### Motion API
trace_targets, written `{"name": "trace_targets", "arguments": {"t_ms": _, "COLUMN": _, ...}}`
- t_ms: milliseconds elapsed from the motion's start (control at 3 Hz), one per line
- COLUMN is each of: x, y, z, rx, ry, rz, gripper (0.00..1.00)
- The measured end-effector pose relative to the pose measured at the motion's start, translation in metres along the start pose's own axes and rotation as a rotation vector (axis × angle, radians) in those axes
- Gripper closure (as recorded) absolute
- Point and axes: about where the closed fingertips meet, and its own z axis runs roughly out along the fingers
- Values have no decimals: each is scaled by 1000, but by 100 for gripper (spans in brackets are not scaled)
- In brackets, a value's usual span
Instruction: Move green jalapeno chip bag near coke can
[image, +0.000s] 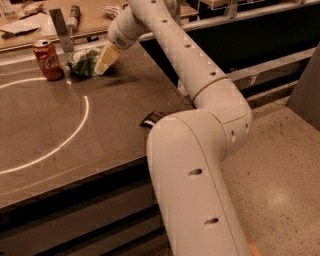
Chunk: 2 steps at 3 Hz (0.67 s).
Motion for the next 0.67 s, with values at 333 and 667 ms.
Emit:
{"name": "trace_targets", "arguments": {"t_ms": 333, "x": 17, "y": 7, "z": -37, "rx": -19, "ry": -22, "rz": -26, "gripper": 0}}
{"name": "trace_targets", "arguments": {"t_ms": 667, "x": 22, "y": 9, "z": -38, "rx": -25, "ry": -19, "rz": -28, "gripper": 0}}
